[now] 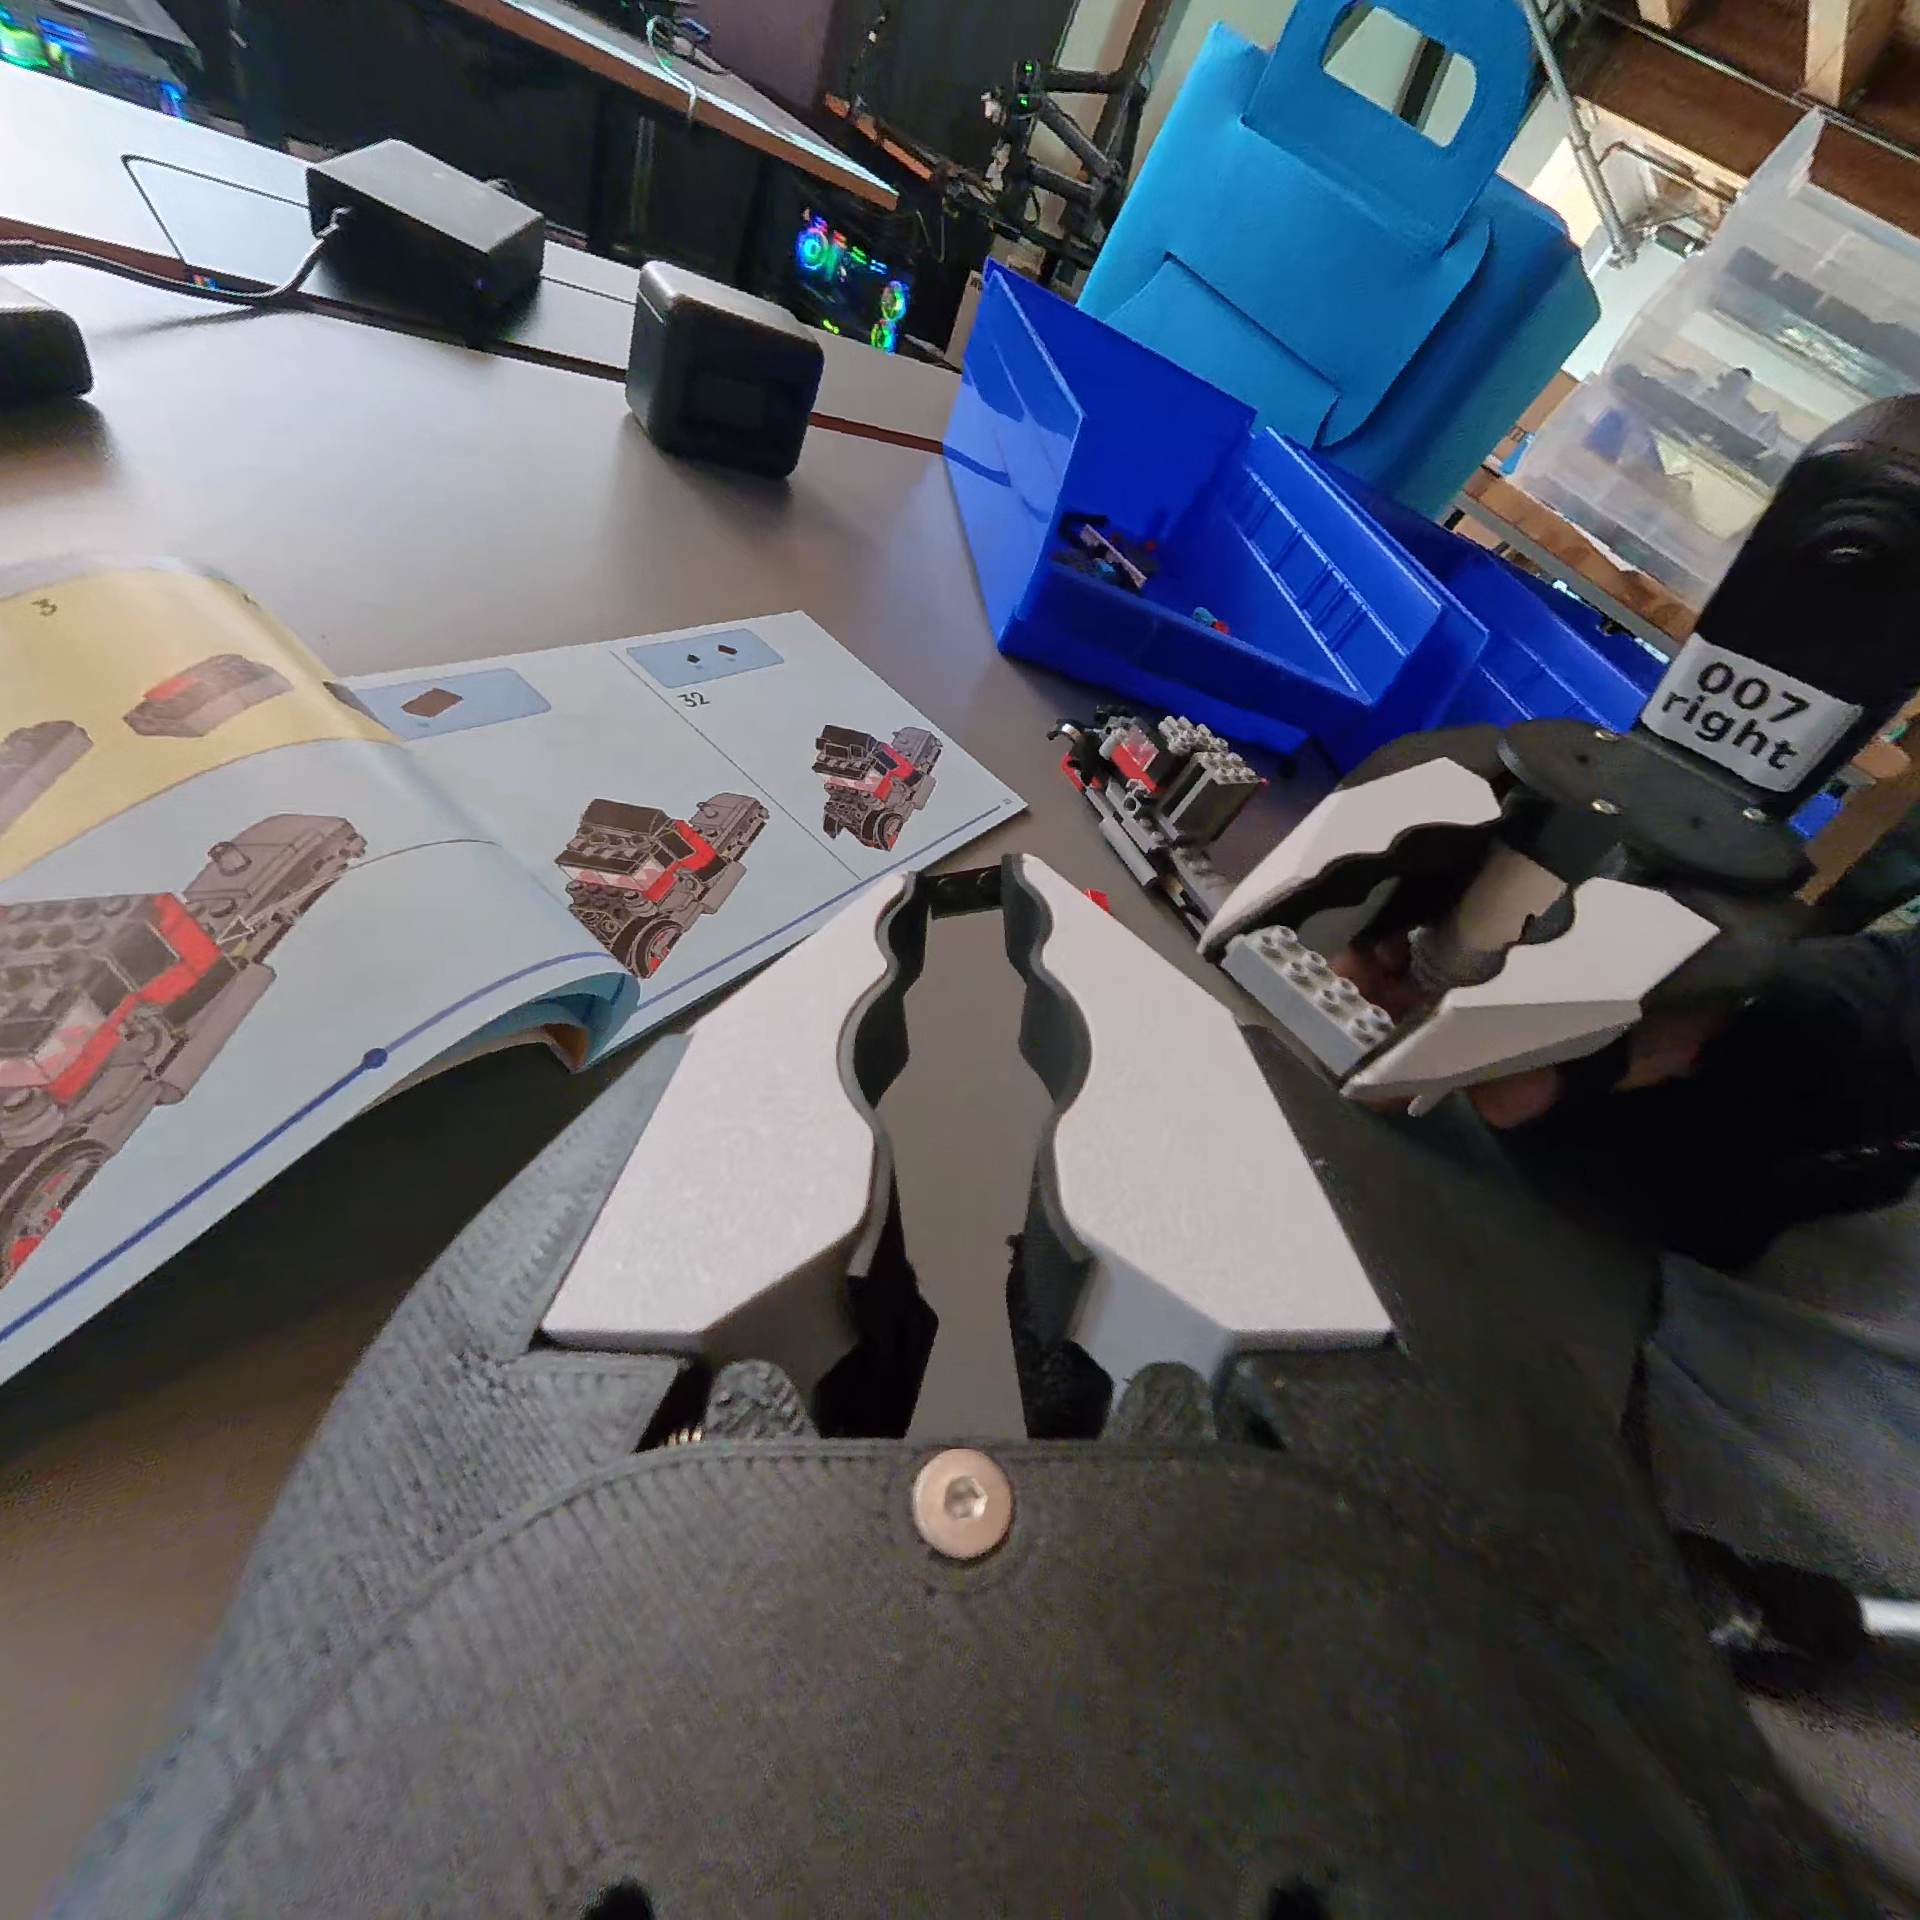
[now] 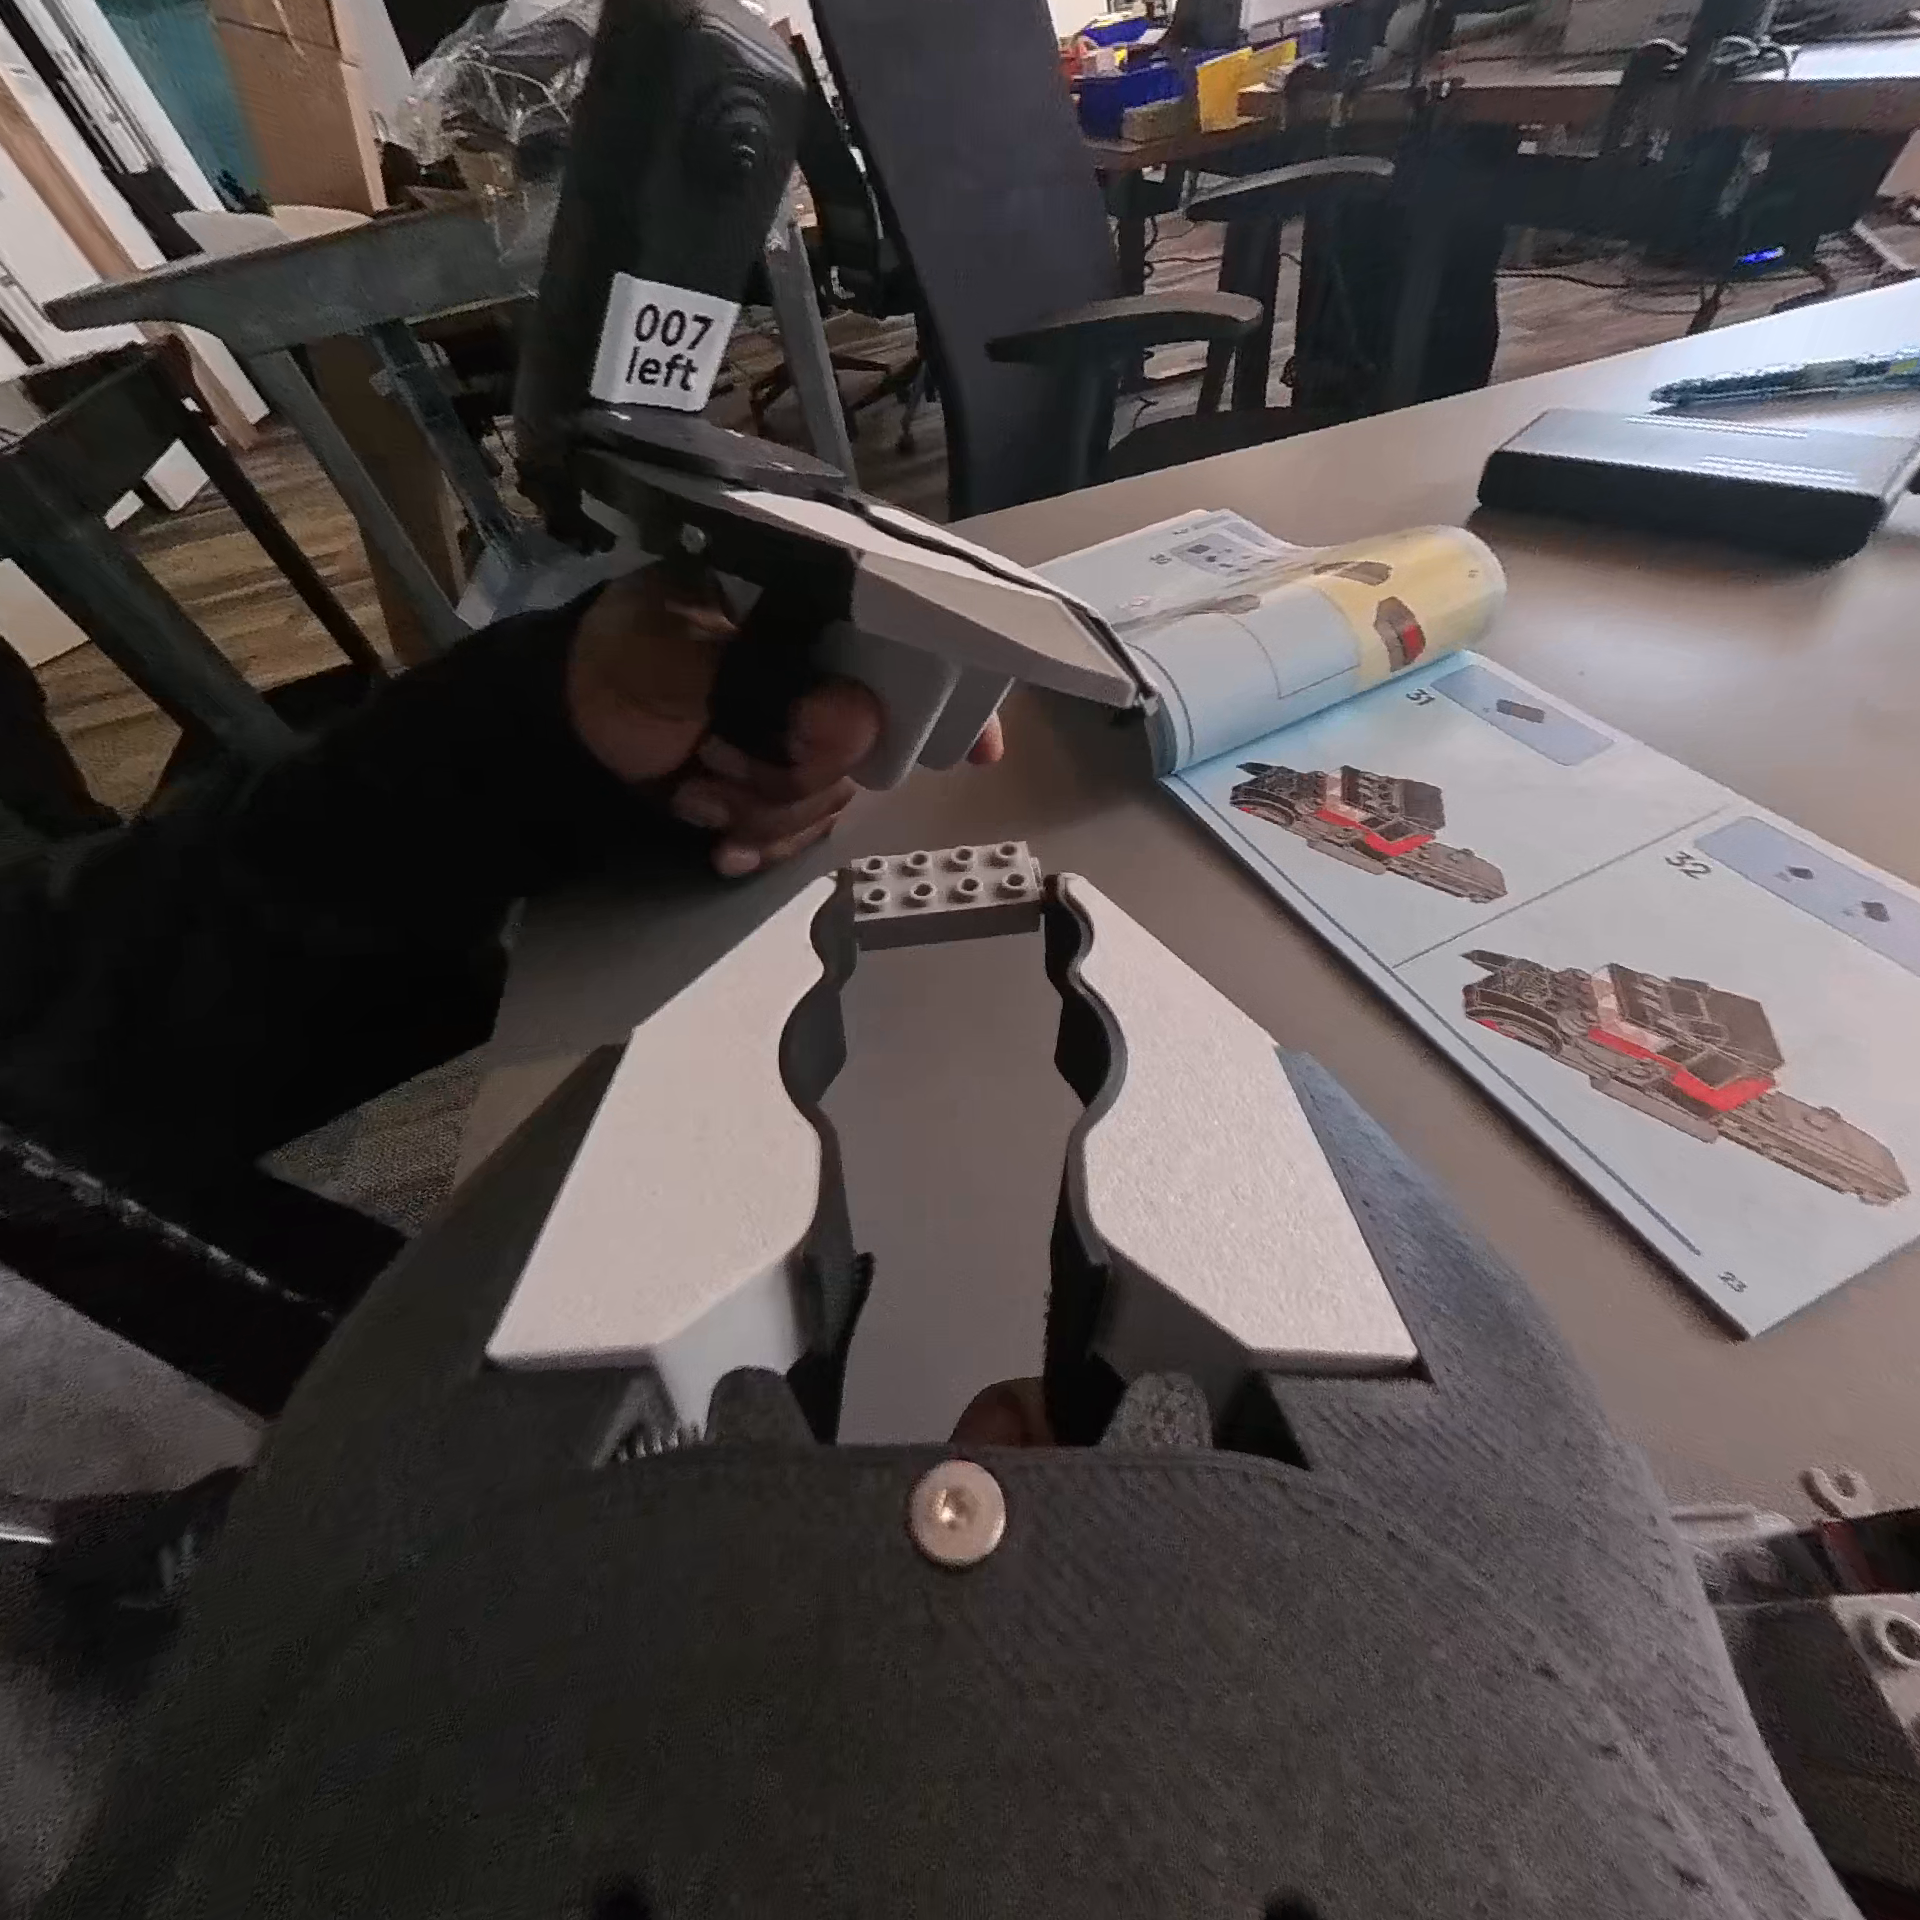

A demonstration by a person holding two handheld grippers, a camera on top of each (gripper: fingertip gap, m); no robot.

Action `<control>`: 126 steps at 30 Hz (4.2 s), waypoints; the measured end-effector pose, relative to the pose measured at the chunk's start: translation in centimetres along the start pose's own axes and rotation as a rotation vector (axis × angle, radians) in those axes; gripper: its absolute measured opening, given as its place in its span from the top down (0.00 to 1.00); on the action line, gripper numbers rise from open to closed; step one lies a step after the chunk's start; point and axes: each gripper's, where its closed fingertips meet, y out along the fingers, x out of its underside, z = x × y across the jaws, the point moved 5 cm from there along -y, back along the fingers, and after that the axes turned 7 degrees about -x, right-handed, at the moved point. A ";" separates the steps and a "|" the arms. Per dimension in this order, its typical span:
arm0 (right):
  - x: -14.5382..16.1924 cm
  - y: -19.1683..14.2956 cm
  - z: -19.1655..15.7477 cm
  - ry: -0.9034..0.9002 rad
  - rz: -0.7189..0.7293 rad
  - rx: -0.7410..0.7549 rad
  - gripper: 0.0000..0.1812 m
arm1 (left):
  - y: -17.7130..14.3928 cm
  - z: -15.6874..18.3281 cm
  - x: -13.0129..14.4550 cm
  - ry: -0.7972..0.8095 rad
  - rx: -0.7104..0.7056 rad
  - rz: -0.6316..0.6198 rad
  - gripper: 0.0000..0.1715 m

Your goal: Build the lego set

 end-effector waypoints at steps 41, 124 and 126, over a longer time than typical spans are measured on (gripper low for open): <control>0.0 0.3 -0.2 0.007 -0.007 -0.047 0.80 | -1.9 1.1 0.5 -0.092 -0.002 0.089 0.91; -1.1 -0.2 -1.2 -0.056 0.110 -0.141 0.80 | -1.2 6.1 -3.2 0.168 0.377 -0.454 0.82; -1.1 -0.3 -1.1 -0.067 0.107 -0.132 0.80 | -1.4 5.3 -3.0 -0.094 0.281 -0.408 0.78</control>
